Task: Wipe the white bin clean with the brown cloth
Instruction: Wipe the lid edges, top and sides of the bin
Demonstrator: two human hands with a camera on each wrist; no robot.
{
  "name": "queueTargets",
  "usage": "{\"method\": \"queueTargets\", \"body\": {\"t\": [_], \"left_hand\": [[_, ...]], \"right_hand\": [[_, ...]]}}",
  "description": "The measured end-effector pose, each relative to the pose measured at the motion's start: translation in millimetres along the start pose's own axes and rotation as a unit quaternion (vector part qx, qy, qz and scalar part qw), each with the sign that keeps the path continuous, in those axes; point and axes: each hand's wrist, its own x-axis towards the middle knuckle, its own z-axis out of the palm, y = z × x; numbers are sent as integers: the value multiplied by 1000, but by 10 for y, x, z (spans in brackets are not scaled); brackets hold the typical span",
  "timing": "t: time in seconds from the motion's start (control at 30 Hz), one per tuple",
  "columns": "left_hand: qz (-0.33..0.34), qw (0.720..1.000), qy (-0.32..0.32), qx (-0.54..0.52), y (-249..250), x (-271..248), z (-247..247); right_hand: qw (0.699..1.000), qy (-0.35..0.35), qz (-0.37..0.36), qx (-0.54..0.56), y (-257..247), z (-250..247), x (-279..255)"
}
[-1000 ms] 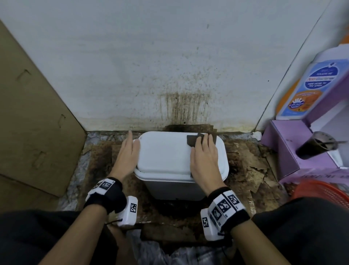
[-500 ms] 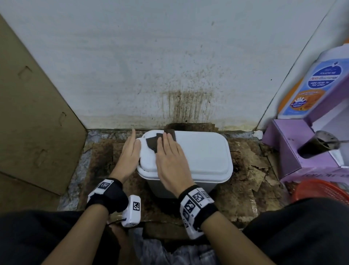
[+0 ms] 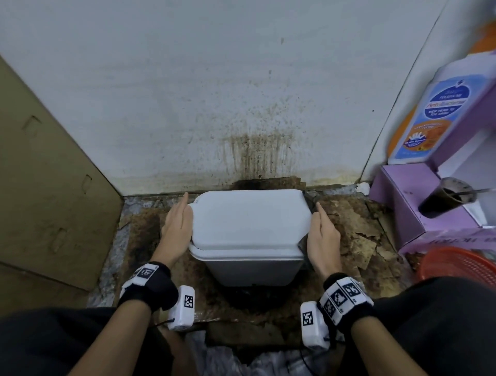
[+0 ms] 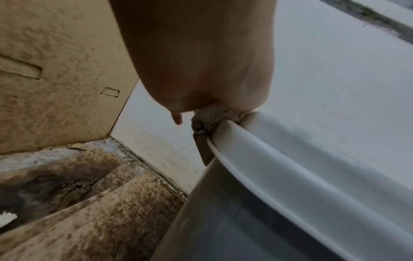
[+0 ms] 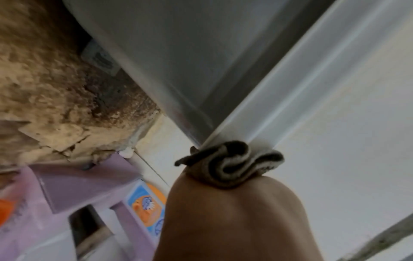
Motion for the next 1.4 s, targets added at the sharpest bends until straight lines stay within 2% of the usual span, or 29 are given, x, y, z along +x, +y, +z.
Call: {"method": "queueTargets", "body": {"t": [0.13, 0.23, 0.33, 0.47, 0.53, 0.57, 0.63, 0.7, 0.9, 1.03, 1.17, 1.33, 1.4], "left_hand": [[-37, 993, 13, 115, 112, -42, -1], [-71, 982, 10, 176, 124, -13, -16], [-69, 982, -6, 174, 34, 44, -34], [-52, 992, -15, 114, -53, 73, -40], [-53, 994, -14, 95, 36, 35, -26], [-57, 995, -11, 85, 68, 14, -16], [-60, 996, -7, 65, 85, 8, -12], [-56, 997, -5, 44, 49, 34, -18], [-50, 999, -1, 15, -14, 44, 6], [-42, 999, 7, -12, -64, 64, 2], [-38, 999, -2, -31, -92, 84, -7], [-36, 998, -1, -46, 63, 0, 11], [-37, 998, -2, -42, 54, -4, 12]], "right_hand": [[993, -11, 81, 81, 45, -44, 32], [989, -11, 92, 111, 54, -53, 43], [991, -7, 80, 106, 30, -51, 25], [999, 10, -16, 28, 31, 26, -52], [995, 20, -79, -53, 57, 79, -53], [985, 25, -118, -123, 52, 112, -52], [946, 16, -188, -263, -7, 225, -81], [917, -9, -222, -332, -117, 382, -174], [882, -62, -269, -381, -444, 1000, -416], [874, -109, -310, -358, -655, 1449, -603], [859, -138, -320, -375, -744, 1455, -644], [831, -114, -341, -426, -700, 1335, -590], [830, -111, -349, -421, -691, 1303, -569]]}}
